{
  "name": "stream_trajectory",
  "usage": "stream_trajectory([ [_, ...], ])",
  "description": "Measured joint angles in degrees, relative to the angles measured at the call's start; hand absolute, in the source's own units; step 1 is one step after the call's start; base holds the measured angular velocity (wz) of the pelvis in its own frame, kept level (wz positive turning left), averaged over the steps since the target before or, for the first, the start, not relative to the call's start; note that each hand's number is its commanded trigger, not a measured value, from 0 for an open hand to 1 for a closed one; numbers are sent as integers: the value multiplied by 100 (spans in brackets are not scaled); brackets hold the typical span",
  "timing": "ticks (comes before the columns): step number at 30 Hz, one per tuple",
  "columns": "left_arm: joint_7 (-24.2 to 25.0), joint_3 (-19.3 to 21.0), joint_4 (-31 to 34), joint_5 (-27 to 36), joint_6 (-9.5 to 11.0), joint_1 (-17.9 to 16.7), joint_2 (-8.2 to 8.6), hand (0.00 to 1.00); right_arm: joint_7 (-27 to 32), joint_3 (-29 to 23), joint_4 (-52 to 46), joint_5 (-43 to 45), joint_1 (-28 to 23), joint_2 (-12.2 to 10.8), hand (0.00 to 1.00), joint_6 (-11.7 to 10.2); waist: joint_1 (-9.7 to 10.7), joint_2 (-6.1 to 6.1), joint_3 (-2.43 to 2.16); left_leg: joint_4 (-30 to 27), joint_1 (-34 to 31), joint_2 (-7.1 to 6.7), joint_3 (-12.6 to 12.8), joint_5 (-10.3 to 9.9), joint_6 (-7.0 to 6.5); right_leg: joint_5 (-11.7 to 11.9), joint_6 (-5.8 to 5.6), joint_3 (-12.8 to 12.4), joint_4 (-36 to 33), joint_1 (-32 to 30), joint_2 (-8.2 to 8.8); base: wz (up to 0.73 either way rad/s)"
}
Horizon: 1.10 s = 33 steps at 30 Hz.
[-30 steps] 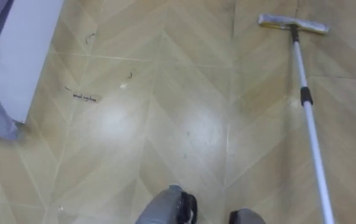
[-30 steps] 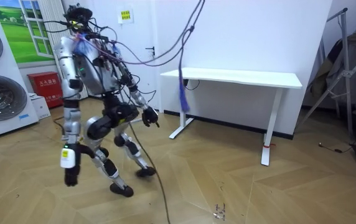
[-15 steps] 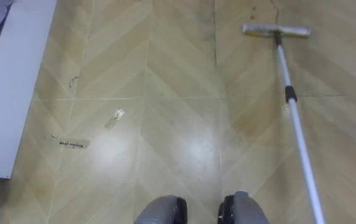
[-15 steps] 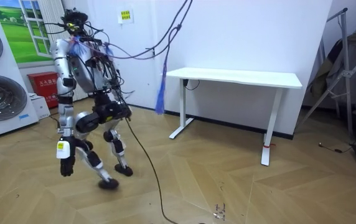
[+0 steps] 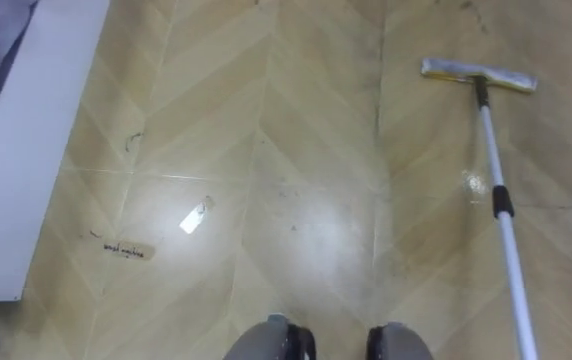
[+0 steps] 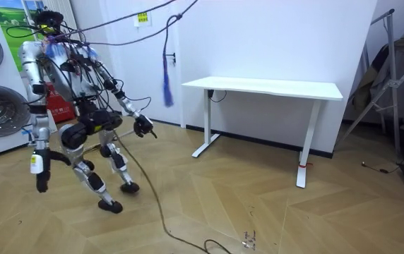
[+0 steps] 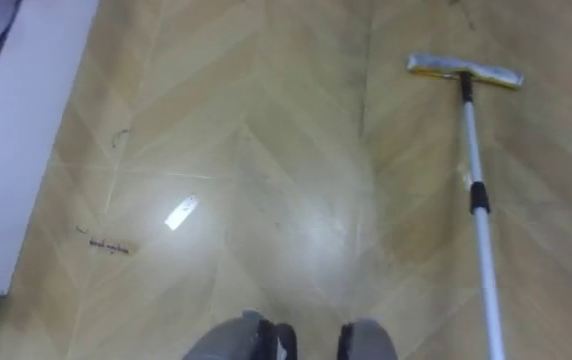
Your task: Mop floor
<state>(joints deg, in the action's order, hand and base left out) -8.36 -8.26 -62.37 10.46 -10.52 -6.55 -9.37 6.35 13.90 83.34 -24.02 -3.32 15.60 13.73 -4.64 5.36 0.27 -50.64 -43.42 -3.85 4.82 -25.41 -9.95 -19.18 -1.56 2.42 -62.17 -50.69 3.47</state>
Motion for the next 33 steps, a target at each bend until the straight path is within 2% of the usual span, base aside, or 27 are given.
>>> stream_trajectory([
  [2,-2,-48,6,2,-29,-88,25,0,-6,-54,-46,42,96,-98,100,17,-18,-24,19,70,190,-214,-234,-83,30,45,82,84,1005,-121,-110,-43],
  [3,-20,-40,15,5,-102,-131,19,0,-13,-133,-65,135,240,-96,100,109,-18,-64,46,62,297,-320,-329,-160,45,94,184,173,1290,-115,-114,-21],
  [5,-75,-45,3,70,-145,-168,10,0,-15,-183,-63,180,463,5,100,302,-41,-46,38,-37,462,-397,-447,-306,94,115,378,267,1236,62,-63,2],
  [7,-128,-36,17,180,-202,-184,-47,0,-37,-159,-4,205,924,211,100,480,-126,-102,67,-354,450,-383,-429,-411,259,-31,453,430,991,131,76,-6],
  [8,-157,-44,81,313,-204,-190,-98,0,-67,-120,73,260,1313,399,100,503,-251,-158,98,-877,272,-324,-317,-366,495,-190,507,473,744,100,129,-13],
  [9,-202,-76,191,539,-203,-215,-163,0,-84,-81,86,340,1732,585,100,501,-357,-250,112,-1528,-36,-197,-128,-127,924,-347,532,456,504,26,152,-11],
  [10,-225,-115,248,616,-204,-231,-195,0,-93,-35,86,346,1951,672,100,478,-373,-300,134,-1842,-176,-128,-57,39,1097,-406,540,436,408,15,142,4],
  [11,-234,-127,293,728,-205,-254,-252,0,-120,85,81,339,2317,791,100,361,-461,-366,157,-2398,-446,-43,3,474,1158,-520,550,402,251,32,112,11],
  [12,-233,-132,302,769,-207,-263,-314,0,-162,111,42,290,2521,877,100,273,-566,-457,155,-2597,-684,29,-26,517,1081,-593,611,322,163,48,11,15],
  [13,-233,-132,329,759,-208,-280,-343,0,-181,110,-25,254,2614,904,100,215,-617,-497,153,-2463,-807,87,-49,441,977,-636,612,325,134,55,-6,10],
  [14,-218,-130,386,742,-208,-331,-381,0,-223,109,-174,133,2750,930,100,73,-719,-518,136,-1998,-1057,220,-73,377,870,-687,597,325,152,94,-58,7],
  [15,-186,-132,383,730,-216,-390,-383,0,-304,110,-243,20,2805,910,100,-35,-778,-574,159,-1280,-1199,227,-161,394,863,-756,551,328,211,209,-63,0],
  [16,-133,-134,381,720,-224,-411,-379,0,-363,111,-243,-42,2789,888,100,-53,-806,-576,155,-879,-1196,227,-213,446,890,-793,520,330,255,301,-66,0],
  [17,-34,-129,371,673,-237,-470,-372,0,-444,87,-233,-84,2653,856,100,-57,-810,-553,140,-482,-1151,231,-274,710,759,-910,427,332,317,511,-32,12],
  [18,19,-99,373,672,-245,-551,-359,0,-484,59,-234,-96,2344,875,100,-66,-806,-523,122,-467,-950,207,-188,663,609,-1007,277,330,368,734,42,22],
  [19,27,-101,373,652,-243,-533,-353,0,-489,71,-226,-97,2159,902,100,-68,-790,-494,123,-476,-869,199,-127,597,495,-1045,253,267,365,804,55,43],
  [20,23,-95,373,568,-240,-446,-323,0,-463,78,-169,-97,1759,933,100,-70,-742,-470,103,-484,-749,133,-19,470,300,-1100,161,44,210,864,75,52],
  [21,15,-89,377,502,-211,-377,-267,0,-419,116,-42,-98,1385,930,100,-69,-660,-429,87,-520,-643,-12,-1,367,176,-959,56,-113,-176,781,99,47],
  [22,17,-92,386,469,-180,-357,-234,0,-375,141,-30,-98,1175,889,100,-69,-628,-387,70,-550,-590,-56,-4,302,123,-842,18,-137,-382,739,138,30],
  [23,19,-92,388,404,-153,-302,-174,0,-268,192,-34,-96,771,795,100,-69,-538,-303,14,-565,-473,-131,-24,159,62,-557,-22,-150,-709,649,181,10],
  [24,19,-91,380,351,-124,-258,-116,0,-163,201,-43,-79,506,689,100,-69,-459,-169,-14,-564,-355,-195,-139,53,23,-293,-48,-234,-994,551,117,0],
  [25,17,-84,372,335,-100,-228,-92,0,-100,200,-67,-71,397,616,100,-70,-391,-113,-22,-562,-302,-200,-194,10,11,-289,-56,-251,-1023,496,73,-28],
  [26,-2,-64,371,286,-33,-182,-73,0,15,195,-73,-49,312,413,100,-86,-312,-61,-3,-535,-209,-202,-260,-59,20,-327,-71,-281,-917,288,-20,-50],
  [28,-18,-22,389,285,47,-173,-16,0,116,162,-74,-75,237,160,100,-170,-191,-3,-3,-430,-66,-313,-508,-80,36,-353,-67,-193,-238,70,-101,-56],
  [30,-30,-75,386,282,50,-257,49,0,147,90,-79,-67,177,-46,100,-153,-136,-25,18,-272,238,-452,-695,-152,81,-189,99,-112,896,71,-177,-47],
  [32,-37,-88,373,277,24,-295,87,0,155,29,-127,-22,190,-81,100,-40,-101,3,28,-258,382,-525,-819,-272,131,47,251,-18,1143,211,-183,-9],
  [33,-49,-88,371,300,11,-306,85,0,163,-17,-158,-22,254,-73,100,56,-115,10,29,-260,433,-533,-851,-339,173,72,325,105,1109,281,-124,12],
])
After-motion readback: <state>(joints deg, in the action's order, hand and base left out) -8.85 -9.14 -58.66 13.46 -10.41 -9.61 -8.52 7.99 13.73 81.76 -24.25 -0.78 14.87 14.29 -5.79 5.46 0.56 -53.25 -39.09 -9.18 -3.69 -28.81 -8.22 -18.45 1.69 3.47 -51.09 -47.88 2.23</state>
